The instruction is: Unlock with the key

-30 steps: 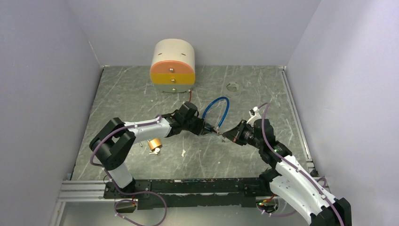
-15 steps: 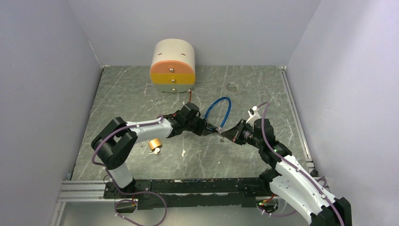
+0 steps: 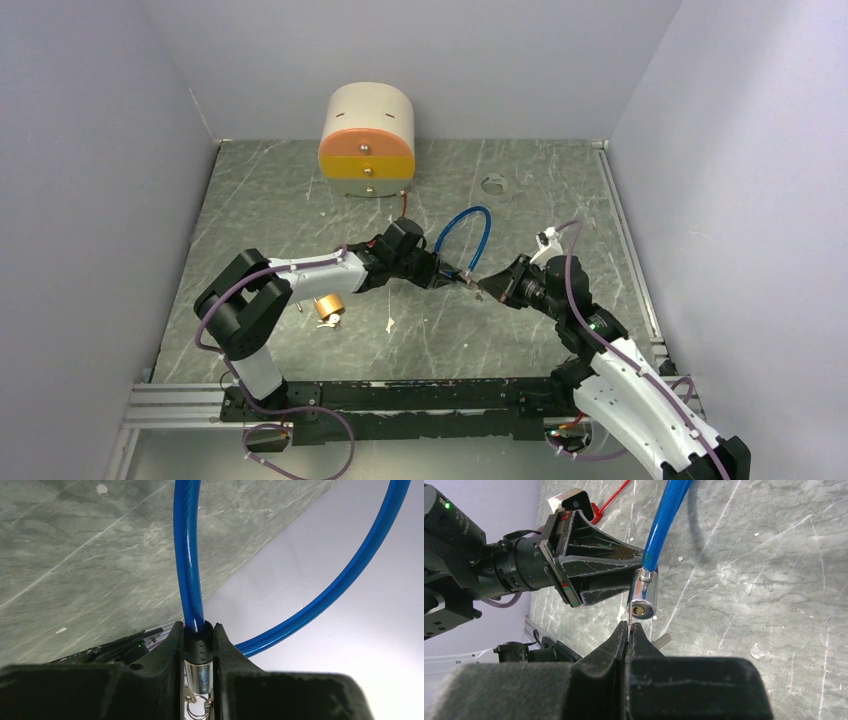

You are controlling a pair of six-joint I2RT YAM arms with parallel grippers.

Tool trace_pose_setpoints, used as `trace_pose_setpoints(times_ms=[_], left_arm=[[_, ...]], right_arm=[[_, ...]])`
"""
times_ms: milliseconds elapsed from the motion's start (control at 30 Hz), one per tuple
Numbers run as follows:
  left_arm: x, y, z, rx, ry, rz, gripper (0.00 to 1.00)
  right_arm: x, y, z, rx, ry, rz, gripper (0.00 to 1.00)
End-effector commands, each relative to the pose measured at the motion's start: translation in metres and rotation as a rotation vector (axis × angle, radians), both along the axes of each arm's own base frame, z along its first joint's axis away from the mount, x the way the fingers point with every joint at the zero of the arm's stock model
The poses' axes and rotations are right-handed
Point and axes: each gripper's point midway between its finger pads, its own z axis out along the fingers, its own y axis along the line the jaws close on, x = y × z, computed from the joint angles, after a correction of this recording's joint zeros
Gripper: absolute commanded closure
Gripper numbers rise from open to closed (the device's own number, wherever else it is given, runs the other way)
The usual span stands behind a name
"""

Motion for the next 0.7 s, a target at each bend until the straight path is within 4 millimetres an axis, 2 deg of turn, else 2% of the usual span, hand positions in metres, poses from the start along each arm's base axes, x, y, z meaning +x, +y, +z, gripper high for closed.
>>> trace_pose_setpoints(times_ms=[0,667], left_arm=[[0.0085,-0.0125,0.0382,-0.104,-0.071,-0.002,0.97],[0.01,-0.0161,0.044,-0.135,-0.07,0.005,0.97]], right_arm=[[0.0031,-0.0015,0.015,-0.004,-0.045,-0.004,1.0],[0.0078,0.008,0.0108,-0.001,-0.029,0.035,1.0]])
